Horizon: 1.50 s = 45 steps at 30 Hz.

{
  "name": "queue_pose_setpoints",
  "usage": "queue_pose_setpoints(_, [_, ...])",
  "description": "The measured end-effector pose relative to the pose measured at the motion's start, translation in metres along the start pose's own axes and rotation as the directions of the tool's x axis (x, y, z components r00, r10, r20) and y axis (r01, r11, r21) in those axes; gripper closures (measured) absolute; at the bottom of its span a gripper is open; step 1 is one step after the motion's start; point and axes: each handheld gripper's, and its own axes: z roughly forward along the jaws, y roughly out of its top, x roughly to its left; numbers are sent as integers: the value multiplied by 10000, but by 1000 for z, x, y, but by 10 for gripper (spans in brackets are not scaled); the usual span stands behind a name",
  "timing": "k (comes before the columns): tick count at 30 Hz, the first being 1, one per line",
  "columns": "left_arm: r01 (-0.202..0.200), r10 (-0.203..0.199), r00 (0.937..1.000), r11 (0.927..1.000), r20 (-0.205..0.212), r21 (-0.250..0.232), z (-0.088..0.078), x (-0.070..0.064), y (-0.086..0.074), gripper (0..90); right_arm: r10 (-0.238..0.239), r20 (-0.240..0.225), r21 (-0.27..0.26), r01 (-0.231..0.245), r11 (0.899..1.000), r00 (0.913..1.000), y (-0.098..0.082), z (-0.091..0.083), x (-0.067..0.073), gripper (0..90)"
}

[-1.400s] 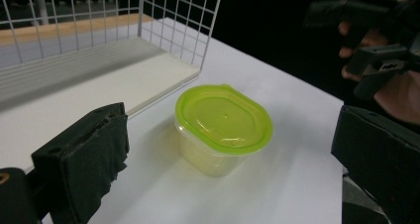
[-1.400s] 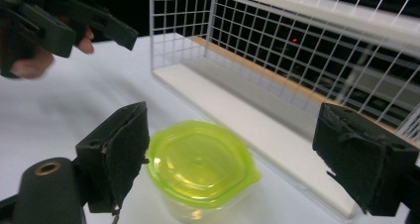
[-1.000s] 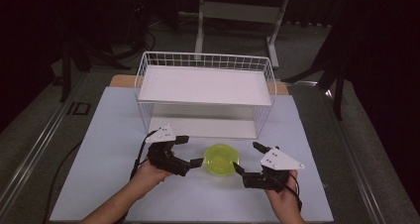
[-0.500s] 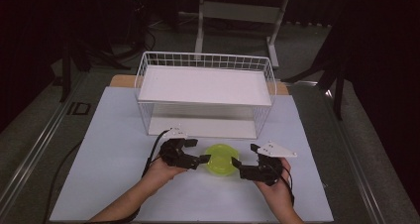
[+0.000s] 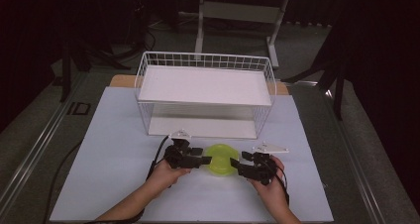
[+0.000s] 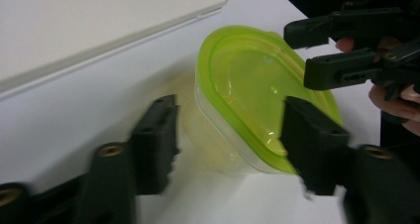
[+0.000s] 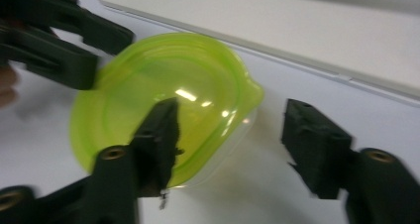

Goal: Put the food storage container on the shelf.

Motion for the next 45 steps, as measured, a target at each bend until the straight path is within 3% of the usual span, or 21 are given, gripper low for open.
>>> queue_pose_setpoints(4, [-16, 16, 10000, 10000, 79, 14, -1, -2, -1, 552, 65, -34, 180, -65, 9998, 10000, -1, 0, -2, 529])
queue_pose_setpoints(8, [-136, 135, 9999, 9998, 62, 159, -3, -5, -2, 587, 178, -240, 246, -172, 9995, 9996, -1, -2, -2, 576])
queue_pose_setpoints(9, [-67, 66, 10000, 9998, 52, 185, -3, -6, -2, 597, 206, -310, 251, -198, 9995, 9993, -1, -2, -1, 615])
queue_pose_setpoints(16, [266, -275, 9994, 9987, 205, 430, -4, -15, -4, 652, 570, -554, 314, -553, 9980, 9968, -3, -5, -1, 657])
queue_pose_setpoints(22, [291, -290, 9996, 9981, -19, 544, -7, -22, -7, 692, 557, -715, 369, -532, 9979, 9959, -4, -9, 3, 692])
queue_pose_setpoints(25, [110, -91, 9990, 9989, -430, 446, -8, -31, -10, 696, 662, -722, 485, -628, 9968, 9952, -3, -11, 4, 712])
queue_pose_setpoints(28, [244, -221, 9978, 9990, -622, 365, -10, -38, -13, 713, 796, -766, 539, -756, 9957, 9939, -3, -12, 4, 732])
queue_pose_setpoints(39, [527, -502, 9963, 9980, -691, 347, -15, -49, -19, 781, 1255, -961, 653, -1196, 9907, 9874, -7, -17, 4, 774])
queue_pose_setpoints(41, [447, -418, 9945, 9986, -964, 281, -16, -51, -21, 807, 1382, -993, 696, -1317, 9888, 9854, -7, -18, 4, 788])
queue_pose_setpoints(45, [535, -510, 9936, 9983, -1009, 224, -17, -50, -21, 812, 1358, -971, 655, -1298, 9894, 9860, -7, -17, 6, 791])
